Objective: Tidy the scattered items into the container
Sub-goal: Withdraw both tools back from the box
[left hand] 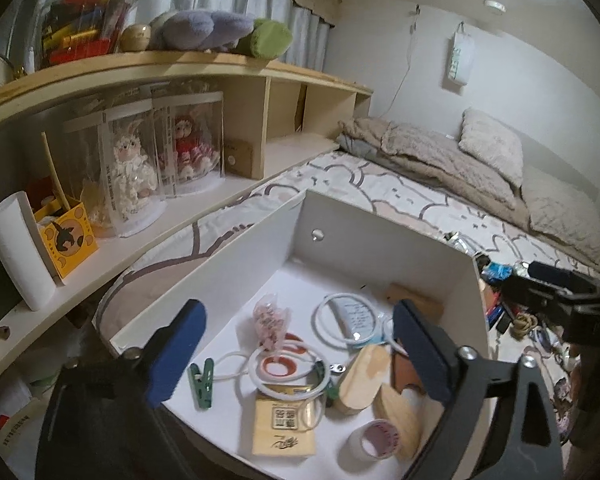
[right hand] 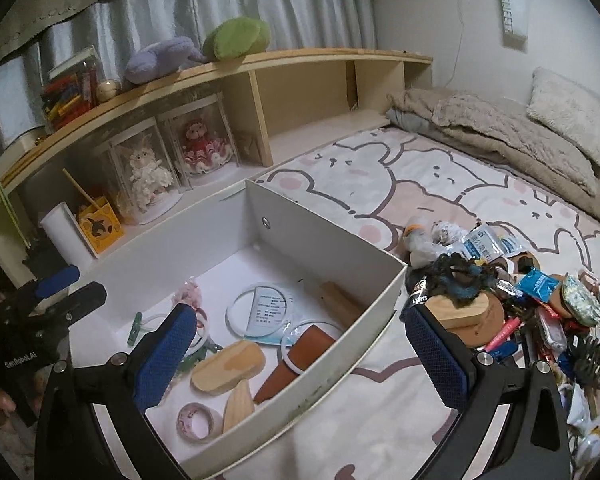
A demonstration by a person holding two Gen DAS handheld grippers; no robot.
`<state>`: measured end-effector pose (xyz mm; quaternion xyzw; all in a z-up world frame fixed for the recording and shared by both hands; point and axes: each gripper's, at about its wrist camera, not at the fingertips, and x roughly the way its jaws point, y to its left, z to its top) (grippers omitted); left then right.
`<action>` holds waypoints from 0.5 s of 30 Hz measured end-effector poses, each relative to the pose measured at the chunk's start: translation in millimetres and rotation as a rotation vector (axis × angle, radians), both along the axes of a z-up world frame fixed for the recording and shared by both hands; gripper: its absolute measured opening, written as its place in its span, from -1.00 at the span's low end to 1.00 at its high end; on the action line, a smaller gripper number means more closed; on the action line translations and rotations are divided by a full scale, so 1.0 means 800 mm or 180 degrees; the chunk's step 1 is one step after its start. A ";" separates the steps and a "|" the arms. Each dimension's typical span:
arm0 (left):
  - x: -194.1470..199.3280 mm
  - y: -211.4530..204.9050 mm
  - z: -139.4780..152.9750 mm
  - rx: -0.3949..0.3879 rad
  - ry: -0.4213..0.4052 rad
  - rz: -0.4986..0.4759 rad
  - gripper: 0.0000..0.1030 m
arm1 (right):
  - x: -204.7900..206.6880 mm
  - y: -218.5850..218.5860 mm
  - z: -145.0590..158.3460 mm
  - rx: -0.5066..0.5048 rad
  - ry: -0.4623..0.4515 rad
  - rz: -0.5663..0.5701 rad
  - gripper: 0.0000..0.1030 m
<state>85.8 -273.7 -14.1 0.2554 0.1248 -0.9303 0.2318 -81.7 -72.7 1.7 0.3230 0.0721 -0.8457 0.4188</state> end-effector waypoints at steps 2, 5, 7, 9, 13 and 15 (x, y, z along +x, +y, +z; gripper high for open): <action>0.001 0.005 0.006 -0.0040 0.0053 -0.0007 1.00 | 0.003 0.009 0.003 -0.0043 0.0022 -0.0018 1.00; 0.002 0.011 0.012 -0.0083 0.0085 -0.0010 1.00 | 0.010 0.021 0.009 -0.0082 0.0086 -0.0058 1.00; 0.003 0.016 0.015 -0.0110 0.0100 -0.0019 1.00 | 0.014 0.031 0.012 -0.0097 0.0136 -0.0095 1.00; 0.004 0.023 0.018 -0.0144 0.0099 -0.0037 1.00 | 0.017 0.040 0.015 -0.0117 0.0180 -0.0136 1.00; 0.009 0.034 0.020 -0.0197 0.0126 -0.0104 1.00 | 0.025 0.057 0.021 -0.0158 0.0246 -0.0204 1.00; 0.011 0.039 0.022 -0.0167 0.0153 -0.0137 1.00 | 0.030 0.066 0.024 -0.0174 0.0290 -0.0238 1.00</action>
